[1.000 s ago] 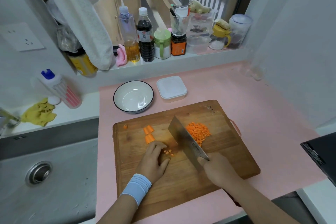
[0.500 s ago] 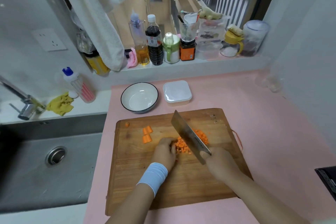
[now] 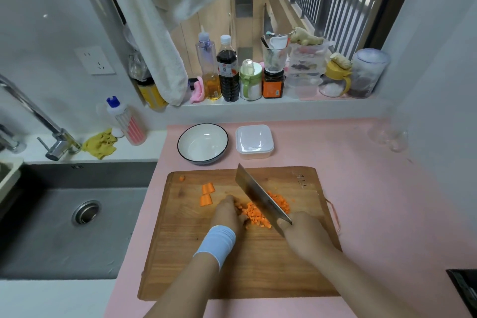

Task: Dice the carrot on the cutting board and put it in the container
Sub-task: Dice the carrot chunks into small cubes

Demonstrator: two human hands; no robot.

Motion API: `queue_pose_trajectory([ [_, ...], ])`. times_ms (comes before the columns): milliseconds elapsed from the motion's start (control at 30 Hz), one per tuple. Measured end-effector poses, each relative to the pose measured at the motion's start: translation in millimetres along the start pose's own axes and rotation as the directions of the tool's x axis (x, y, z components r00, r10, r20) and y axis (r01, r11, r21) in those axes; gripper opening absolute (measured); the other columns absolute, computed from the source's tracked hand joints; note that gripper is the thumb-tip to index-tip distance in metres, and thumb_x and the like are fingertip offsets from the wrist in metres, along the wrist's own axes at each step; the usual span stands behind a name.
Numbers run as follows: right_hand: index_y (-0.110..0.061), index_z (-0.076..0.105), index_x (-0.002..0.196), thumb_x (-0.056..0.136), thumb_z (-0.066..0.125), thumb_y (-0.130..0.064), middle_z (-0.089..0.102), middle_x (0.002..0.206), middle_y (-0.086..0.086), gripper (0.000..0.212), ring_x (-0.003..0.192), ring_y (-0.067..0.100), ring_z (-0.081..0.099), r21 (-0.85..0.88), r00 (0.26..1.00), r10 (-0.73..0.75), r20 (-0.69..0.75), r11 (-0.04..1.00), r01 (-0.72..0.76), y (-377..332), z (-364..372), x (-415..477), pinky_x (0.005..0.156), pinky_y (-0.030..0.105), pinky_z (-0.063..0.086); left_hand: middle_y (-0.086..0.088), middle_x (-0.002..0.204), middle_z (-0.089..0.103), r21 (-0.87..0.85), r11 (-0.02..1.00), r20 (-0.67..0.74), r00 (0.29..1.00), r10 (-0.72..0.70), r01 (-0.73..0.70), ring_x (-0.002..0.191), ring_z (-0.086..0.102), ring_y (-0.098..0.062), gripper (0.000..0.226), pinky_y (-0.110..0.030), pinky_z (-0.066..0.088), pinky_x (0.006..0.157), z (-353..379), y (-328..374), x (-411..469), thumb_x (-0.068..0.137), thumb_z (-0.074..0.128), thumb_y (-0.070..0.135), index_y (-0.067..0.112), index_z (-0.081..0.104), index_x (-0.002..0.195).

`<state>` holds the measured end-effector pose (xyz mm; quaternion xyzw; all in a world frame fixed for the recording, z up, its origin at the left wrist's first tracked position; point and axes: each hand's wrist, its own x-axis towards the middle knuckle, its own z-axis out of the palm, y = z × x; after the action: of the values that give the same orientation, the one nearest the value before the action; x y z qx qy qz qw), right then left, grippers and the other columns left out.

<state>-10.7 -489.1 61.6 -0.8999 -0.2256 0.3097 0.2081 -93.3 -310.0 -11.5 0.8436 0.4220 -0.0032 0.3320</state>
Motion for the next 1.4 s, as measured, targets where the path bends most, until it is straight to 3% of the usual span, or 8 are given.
queue_pose_trajectory([
  [100,-0.022,0.061,0.082,0.103,0.048,-0.039,0.065,0.074,-0.003,0.03,0.07,0.016,0.063,-0.022,1.0,-0.013,0.001,1.0,0.013,-2,-4,2,0.06,0.029,0.046,-0.002,0.127,0.043,0.055,0.998,-0.029,0.999,-0.014,0.015,0.11,0.055,-0.021,0.039,-0.028,0.041,0.097,2,-3,-6,0.092,0.06,0.032,0.014,0.053,0.126],
  [367,-0.024,0.06,0.083,0.103,0.047,-0.041,0.065,0.077,-0.003,0.029,0.072,0.016,0.063,-0.041,1.0,-0.029,-0.009,0.999,0.029,-9,-1,4,0.063,0.031,0.049,0.004,0.117,0.051,0.1,0.984,0.199,0.972,0.126,-0.148,0.098,0.056,-0.012,0.061,-0.021,0.046,0.09,1,-5,-2,0.078,0.074,0.02,0.023,0.051,0.135],
  [567,-0.025,0.059,0.079,0.104,0.047,-0.038,0.063,0.073,-0.004,0.031,0.067,0.014,0.061,-0.027,0.999,-0.031,-0.017,0.999,0.03,-20,5,0,0.056,0.027,0.042,0.004,0.108,0.056,-0.039,0.973,0.076,0.97,0.23,-0.227,0.086,0.055,-0.007,0.034,-0.016,0.044,0.084,-11,-19,7,0.085,0.07,0.023,0.027,0.064,0.118],
  [733,-0.027,0.056,0.075,0.102,0.047,-0.04,0.066,0.074,-0.004,0.032,0.072,0.018,0.065,-0.073,0.997,-0.027,-0.069,0.997,0.022,-36,26,1,0.058,0.031,0.048,0.001,0.122,0.049,0.061,0.993,-0.223,0.969,0.11,-0.099,0.111,0.05,-0.02,0.027,-0.026,0.041,0.095,-42,-64,27,0.092,0.051,0.013,0.022,0.063,0.115],
  [800,-0.029,0.057,0.076,0.102,0.045,-0.041,0.067,0.076,-0.004,0.031,0.076,0.02,0.066,-0.113,0.994,-0.039,-0.105,0.993,0.027,-44,38,-1,0.058,0.03,0.043,-0.002,0.126,0.049,0.167,0.982,-0.231,0.965,0.123,-0.085,0.122,0.043,-0.025,0.029,-0.031,0.041,0.099,-51,-80,33,0.092,0.049,0.014,0.02,0.06,0.118],
  [1033,-0.044,0.062,0.126,0.101,0.043,-0.039,0.074,0.1,-0.007,0.032,0.093,0.017,0.068,-0.269,0.969,-0.148,-0.2,0.959,0.091,-63,69,-17,0.069,0.029,0.049,-0.002,0.126,0.052,0.168,0.93,-0.096,0.933,0.346,-0.328,0.123,0.041,-0.02,0.025,-0.022,0.031,0.102,-53,-106,43,0.091,0.058,0.02,0.015,0.062,0.116],
  [1233,-0.039,0.062,0.124,0.097,0.048,-0.034,0.073,0.099,-0.01,0.031,0.093,0.014,0.067,-0.337,0.952,-0.195,-0.236,0.935,0.108,-69,81,-29,0.071,0.028,0.05,-0.002,0.113,0.061,0.132,0.835,-0.061,0.837,0.544,-0.534,0.109,0.051,-0.023,0.02,-0.038,0.046,0.095,-35,-123,16,0.083,0.063,0.021,0.018,0.069,0.101],
  [1400,-0.044,0.06,0.128,0.098,0.049,-0.031,0.073,0.103,-0.014,0.035,0.095,0.009,0.067,-0.289,0.947,-0.197,-0.254,0.95,0.12,-65,87,-32,0.067,0.022,0.045,0.004,0.098,0.058,0.026,0.774,-0.144,0.763,0.63,-0.633,0.096,0.05,-0.013,0.022,-0.023,0.044,0.085,-22,-132,1,0.085,0.05,0.027,0.02,0.069,0.093],
])
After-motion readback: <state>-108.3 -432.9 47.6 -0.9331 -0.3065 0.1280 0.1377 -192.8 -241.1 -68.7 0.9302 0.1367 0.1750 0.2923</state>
